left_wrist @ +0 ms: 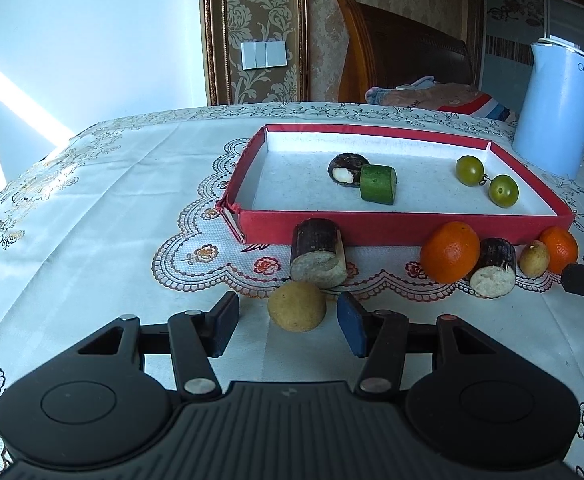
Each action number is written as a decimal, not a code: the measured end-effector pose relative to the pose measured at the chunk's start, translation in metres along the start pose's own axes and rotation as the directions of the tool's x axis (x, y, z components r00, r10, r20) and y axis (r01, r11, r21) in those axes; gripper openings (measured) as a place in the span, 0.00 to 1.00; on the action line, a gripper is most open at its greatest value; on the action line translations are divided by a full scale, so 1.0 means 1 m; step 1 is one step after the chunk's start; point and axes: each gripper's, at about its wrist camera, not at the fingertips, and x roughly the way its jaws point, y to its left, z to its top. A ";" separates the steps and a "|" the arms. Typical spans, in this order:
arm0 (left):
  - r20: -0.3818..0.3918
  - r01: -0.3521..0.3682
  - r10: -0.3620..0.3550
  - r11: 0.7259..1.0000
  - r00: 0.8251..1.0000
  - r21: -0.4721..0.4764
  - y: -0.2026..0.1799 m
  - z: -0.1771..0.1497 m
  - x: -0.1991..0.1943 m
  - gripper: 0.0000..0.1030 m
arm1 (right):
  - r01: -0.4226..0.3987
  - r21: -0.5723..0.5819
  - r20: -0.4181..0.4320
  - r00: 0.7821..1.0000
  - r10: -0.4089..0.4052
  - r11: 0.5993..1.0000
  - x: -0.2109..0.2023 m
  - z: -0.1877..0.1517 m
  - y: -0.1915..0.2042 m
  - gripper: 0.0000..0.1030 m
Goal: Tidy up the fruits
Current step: 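Lower left tool onto the small yellow potato and close it, then move right tool to the mandarin orange and close on it, then carry the potato and the orange over the red tray, then open right tool to drop the orange into the tray, then open left tool to release the potato into the tray, then withdraw both tools from the tray toward the remaining produce, then close left tool on the dark eggplant chunk while right tool grasps the brown pear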
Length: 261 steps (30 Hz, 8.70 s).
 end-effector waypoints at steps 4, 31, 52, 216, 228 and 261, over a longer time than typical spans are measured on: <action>-0.003 0.006 -0.006 1.000 1.000 -0.009 0.001 0.000 0.001 0.52 | 0.003 0.001 -0.003 1.000 -0.003 1.000 0.001 0.000 0.000 0.81; 0.006 0.038 -0.037 0.999 0.999 -0.038 0.006 -0.001 -0.001 0.29 | 0.074 -0.008 -0.013 0.997 -0.075 0.997 -0.009 -0.006 -0.016 0.81; 0.007 0.045 -0.044 0.998 0.999 -0.049 0.008 -0.001 -0.001 0.29 | 0.050 -0.052 -0.100 0.993 -0.055 0.997 0.042 0.017 -0.010 0.61; 0.116 0.073 -0.070 0.997 0.991 -0.019 0.007 0.018 0.003 0.30 | -0.019 0.027 -0.009 1.000 0.019 0.999 0.012 0.008 -0.004 0.65; 0.061 0.076 -0.077 0.997 0.995 0.019 -0.006 0.020 0.016 0.37 | -0.021 0.023 -0.011 1.000 0.021 1.000 0.012 0.007 -0.004 0.65; 0.001 0.105 -0.105 0.994 0.995 -0.032 0.001 0.024 0.034 0.32 | -0.025 -0.013 -0.054 0.998 0.025 1.000 0.028 0.012 0.012 0.59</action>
